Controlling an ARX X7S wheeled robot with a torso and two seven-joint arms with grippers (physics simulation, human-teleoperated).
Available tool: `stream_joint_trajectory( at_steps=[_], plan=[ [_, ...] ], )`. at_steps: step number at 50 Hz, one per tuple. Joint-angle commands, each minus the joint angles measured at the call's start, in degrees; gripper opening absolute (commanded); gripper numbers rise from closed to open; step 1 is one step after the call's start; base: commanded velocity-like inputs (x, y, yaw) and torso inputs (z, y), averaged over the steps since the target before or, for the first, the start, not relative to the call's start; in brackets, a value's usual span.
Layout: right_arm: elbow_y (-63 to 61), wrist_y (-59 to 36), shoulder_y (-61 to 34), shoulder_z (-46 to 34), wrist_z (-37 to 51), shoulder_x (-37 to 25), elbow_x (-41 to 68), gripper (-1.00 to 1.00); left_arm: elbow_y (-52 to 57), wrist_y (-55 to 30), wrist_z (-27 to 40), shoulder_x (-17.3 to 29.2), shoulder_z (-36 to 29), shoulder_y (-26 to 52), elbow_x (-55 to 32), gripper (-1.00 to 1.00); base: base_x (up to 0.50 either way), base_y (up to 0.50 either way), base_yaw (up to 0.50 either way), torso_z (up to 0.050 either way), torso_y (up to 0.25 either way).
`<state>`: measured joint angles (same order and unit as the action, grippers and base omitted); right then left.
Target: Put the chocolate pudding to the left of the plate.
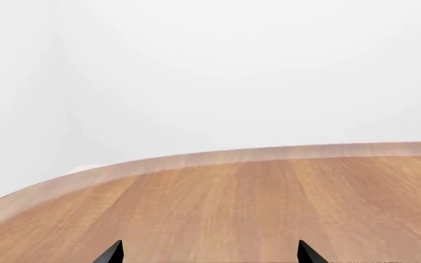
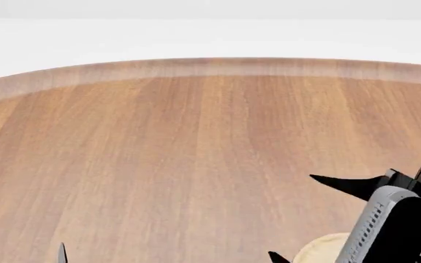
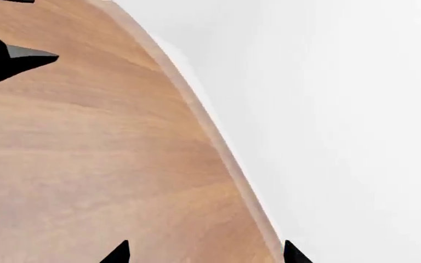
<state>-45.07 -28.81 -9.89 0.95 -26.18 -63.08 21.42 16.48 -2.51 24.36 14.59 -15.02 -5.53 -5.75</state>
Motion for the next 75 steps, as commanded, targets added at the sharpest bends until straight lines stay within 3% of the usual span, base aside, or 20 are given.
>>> stream_joint_trajectory(
  at_steps=[1,6,20,39,75],
  plan=[
    [4.15,2.91,-1.74,-8.79,-10.36,-3.06,-4.57,1.0,-0.03,-0.13,0.17,0.26,-0.41,0.1,-0.09,1.0,0.0,0.0,0.0,0.0,0.0],
    [8.54,3.88,-3.95,-15.72,-11.32,0.99,-9.47,1.0,-0.21,-0.23,0.25,0.31,-0.62,0.28,-0.08,1.0,0.0,0.0,0.0,0.0,0.0],
    [14.23,7.8,-2.12,-23.67,-11.52,5.81,-14.97,1.0,-0.46,-0.4,0.51,0.49,-1.34,0.41,0.11,1.0,0.0,0.0,0.0,0.0,0.0],
    [17.72,7.53,1.12,-27.23,-8.04,13.81,-13.91,1.0,-0.53,-0.72,0.84,0.76,-2.04,0.68,0.04,1.0,0.0,0.0,0.0,0.0,0.0],
    [38.84,17.19,2.0,-31.92,-10.28,17.21,-15.74,1.0,-1.11,-0.22,1.5,1.27,-2.84,0.9,-0.22,1.0,0.0,0.0,0.0,0.0,0.0]
  ],
)
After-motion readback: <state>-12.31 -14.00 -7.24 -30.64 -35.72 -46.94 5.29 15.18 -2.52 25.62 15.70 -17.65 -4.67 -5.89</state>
